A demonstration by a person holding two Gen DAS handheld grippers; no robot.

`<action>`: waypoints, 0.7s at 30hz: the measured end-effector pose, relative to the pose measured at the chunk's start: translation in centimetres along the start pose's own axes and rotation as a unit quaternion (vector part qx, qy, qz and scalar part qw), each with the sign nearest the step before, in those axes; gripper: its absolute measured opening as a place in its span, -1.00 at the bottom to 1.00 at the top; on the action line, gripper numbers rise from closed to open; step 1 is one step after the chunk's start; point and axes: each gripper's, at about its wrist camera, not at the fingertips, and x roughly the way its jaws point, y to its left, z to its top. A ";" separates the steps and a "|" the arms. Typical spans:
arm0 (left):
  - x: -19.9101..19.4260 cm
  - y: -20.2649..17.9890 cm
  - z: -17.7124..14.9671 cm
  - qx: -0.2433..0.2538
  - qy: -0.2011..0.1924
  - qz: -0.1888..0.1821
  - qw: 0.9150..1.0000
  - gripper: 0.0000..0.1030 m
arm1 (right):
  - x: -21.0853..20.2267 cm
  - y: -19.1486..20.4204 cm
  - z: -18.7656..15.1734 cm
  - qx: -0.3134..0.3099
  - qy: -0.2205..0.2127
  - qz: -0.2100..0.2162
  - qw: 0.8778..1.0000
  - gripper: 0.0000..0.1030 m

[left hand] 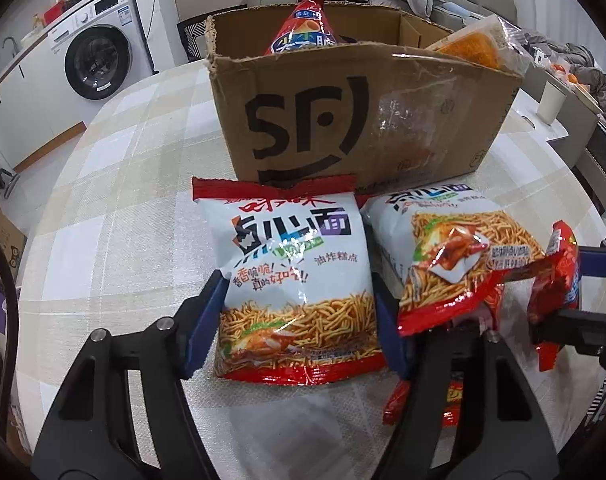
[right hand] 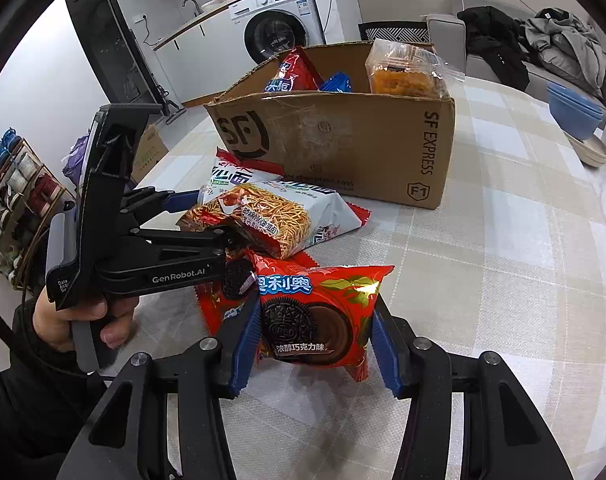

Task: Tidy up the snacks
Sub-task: 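Grasp the white noodle-snack bag with the left tool while the right tool holds the Oreo pack, then carry the noodle bag with the left tool while the right tool carries the Oreo pack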

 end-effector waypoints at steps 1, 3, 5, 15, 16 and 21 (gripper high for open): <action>-0.1 0.0 -0.2 0.002 0.001 -0.005 1.000 0.12 | 0.0 0.0 0.0 0.000 0.000 0.000 1.000 0.00; -0.3 -0.2 -0.3 0.006 -0.001 -0.002 1.000 0.10 | -0.1 0.1 0.1 0.000 -0.001 -0.001 1.000 0.00; -0.4 -0.3 -0.6 0.012 -0.004 0.000 1.000 0.09 | -0.1 0.1 0.1 0.000 -0.001 0.000 1.000 0.00; -1.8 0.4 -3.1 0.012 -0.010 -0.014 1.000 0.07 | -0.2 -0.1 0.2 0.001 -0.004 -0.002 1.000 0.00; -1.9 0.6 -3.2 0.012 -0.010 -0.013 1.000 0.07 | -0.2 -0.2 0.2 0.001 -0.005 -0.001 1.000 0.00; -2.7 1.2 -3.8 0.007 -0.011 -0.019 1.000 0.06 | -0.6 -0.1 0.2 0.002 -0.011 -0.002 1.000 0.00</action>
